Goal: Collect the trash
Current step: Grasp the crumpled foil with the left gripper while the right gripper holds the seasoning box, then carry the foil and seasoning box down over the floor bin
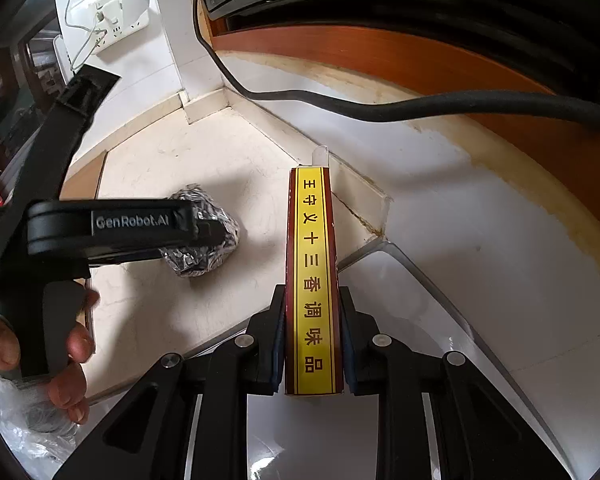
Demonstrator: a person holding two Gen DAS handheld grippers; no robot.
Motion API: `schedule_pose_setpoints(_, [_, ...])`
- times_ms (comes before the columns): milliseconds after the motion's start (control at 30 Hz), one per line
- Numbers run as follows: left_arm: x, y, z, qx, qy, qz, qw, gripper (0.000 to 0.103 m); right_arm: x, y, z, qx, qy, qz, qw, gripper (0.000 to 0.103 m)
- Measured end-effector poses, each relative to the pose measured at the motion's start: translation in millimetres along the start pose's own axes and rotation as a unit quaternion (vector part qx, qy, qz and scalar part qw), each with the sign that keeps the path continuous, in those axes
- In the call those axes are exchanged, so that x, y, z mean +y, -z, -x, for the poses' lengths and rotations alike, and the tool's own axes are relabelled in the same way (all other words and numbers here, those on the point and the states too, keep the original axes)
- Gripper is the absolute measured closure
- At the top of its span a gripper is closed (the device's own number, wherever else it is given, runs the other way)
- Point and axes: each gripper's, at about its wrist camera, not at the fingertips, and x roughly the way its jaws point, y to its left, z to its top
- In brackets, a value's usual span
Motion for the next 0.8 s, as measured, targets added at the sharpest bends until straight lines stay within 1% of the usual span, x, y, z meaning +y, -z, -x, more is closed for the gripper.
schedule_pose_setpoints(133, [0,6,6,-0.013,-0.012,-0.015,0.9997,0.047,3,4,1,0.000,0.001,0.001,1.000,0.081])
schedule_pose_setpoints(233, [-3,14,15,-0.014,-0.019,-0.029,0.9993,0.047,6,10,5,0.005,-0.006,-0.004,1.000,0.081])
schedule_pose_setpoints(333, [-8,25,30,-0.021,-0.024,-0.057,0.9978,0.047,11,18,11,0.009,-0.012,-0.011,1.000,0.081])
schedule_pose_setpoints(467, [-10,51,59,-0.023,-0.021,-0.096,0.9949,0.047,22,34,26,0.008,-0.019,-0.023,1.000,0.081])
schedule_pose_setpoints(633, [-1,90,100,-0.026,-0.010,-0.136,0.9904,0.047,42,57,53,-0.001,-0.025,-0.047,0.999,0.081])
schedule_pose_setpoints(800, [26,129,151,-0.029,0.004,-0.169,0.9853,0.047,66,86,90,-0.011,-0.025,-0.069,0.997,0.081])
